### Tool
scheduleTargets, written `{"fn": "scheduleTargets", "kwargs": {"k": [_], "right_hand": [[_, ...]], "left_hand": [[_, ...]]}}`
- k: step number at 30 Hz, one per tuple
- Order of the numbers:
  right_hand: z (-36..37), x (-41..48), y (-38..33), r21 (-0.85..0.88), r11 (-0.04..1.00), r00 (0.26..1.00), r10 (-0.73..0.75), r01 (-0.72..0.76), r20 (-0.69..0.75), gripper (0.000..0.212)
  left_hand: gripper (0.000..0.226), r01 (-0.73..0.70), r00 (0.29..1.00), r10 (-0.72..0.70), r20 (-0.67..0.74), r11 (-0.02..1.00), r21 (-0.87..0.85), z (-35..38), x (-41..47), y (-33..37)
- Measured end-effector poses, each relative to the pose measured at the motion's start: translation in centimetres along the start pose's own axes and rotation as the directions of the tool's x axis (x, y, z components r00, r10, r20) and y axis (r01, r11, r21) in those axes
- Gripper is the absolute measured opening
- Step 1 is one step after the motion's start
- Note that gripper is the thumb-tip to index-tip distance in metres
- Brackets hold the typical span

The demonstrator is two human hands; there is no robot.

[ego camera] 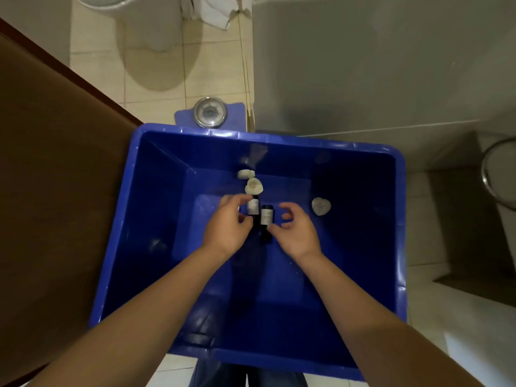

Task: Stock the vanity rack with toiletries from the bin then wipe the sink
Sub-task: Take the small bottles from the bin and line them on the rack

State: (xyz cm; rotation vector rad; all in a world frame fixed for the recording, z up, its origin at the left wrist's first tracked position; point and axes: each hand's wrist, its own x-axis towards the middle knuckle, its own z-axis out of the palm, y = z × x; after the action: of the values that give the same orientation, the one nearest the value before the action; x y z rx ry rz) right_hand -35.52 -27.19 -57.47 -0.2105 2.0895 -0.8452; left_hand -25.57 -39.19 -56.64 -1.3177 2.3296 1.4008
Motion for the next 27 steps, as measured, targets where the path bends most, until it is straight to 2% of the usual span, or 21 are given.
{"fn": "scheduleTargets", "kwargs": {"k": [7, 10, 17, 22, 27], "right_hand": [[2.2, 2.6, 1.1, -0.152, 0.987, 0.996, -0.052, 0.041, -0.07, 0.054], [2.5, 2.8, 1.3, -0.223, 0.974, 0.995, -0.066, 0.047, -0.08, 0.054], [2.9, 2.7, 1.9, -0.255, 0.966, 0.995, -0.066, 0.045, -0.072, 0.059], [3.0, 3.0, 1.4, -0.316, 0.949, 0.996, -0.023, -0.006, -0.088, 0.058], [2.8, 2.9, 1.2, -0.35, 0.933, 0.993, 0.045, -0.082, -0.112, 0.046]], "left_hand": [[0.039, -0.028, 0.999, 0.035, -0.04, 0.987, 0.156, 0.9, 3.4, -1.8], [0.039, 0.002, 0.999, 0.006, -0.053, 0.988, 0.157, 1.3, 4.0, -1.9], [0.042, 0.042, 0.998, -0.034, -0.048, 0.983, 0.177, 2.4, 4.7, -2.0], [0.048, 0.073, 0.997, -0.064, -0.044, 0.967, 0.242, 2.7, 5.0, -1.5], [0.042, 0.032, 0.999, -0.027, -0.019, 0.925, 0.379, 2.9, 5.0, -1.3]]}}
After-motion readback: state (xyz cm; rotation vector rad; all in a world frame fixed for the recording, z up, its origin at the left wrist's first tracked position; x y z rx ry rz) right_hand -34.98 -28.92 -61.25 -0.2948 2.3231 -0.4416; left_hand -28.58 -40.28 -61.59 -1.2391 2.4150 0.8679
